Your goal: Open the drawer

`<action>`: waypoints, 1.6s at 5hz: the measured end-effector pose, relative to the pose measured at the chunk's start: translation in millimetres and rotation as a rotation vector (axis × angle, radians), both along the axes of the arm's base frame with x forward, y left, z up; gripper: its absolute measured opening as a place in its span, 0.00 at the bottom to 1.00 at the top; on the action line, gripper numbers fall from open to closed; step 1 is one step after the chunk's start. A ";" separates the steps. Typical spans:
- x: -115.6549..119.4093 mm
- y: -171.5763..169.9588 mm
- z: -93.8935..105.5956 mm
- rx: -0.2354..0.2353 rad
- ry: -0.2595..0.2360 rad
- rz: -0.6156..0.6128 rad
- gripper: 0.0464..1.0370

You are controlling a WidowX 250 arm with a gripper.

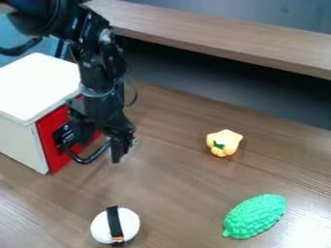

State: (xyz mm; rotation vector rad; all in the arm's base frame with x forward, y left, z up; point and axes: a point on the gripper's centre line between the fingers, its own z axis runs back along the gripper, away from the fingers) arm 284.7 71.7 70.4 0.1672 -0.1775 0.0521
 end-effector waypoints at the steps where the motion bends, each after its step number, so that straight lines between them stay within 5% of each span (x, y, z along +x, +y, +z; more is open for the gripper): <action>1: -0.4 5.0 -8.4 0.007 0.019 0.008 0.96; 4: -7.1 -20.2 -32.5 -0.135 0.029 -0.081 0.96; 8: -12.2 -99.5 -19.2 -0.176 0.009 -0.305 0.96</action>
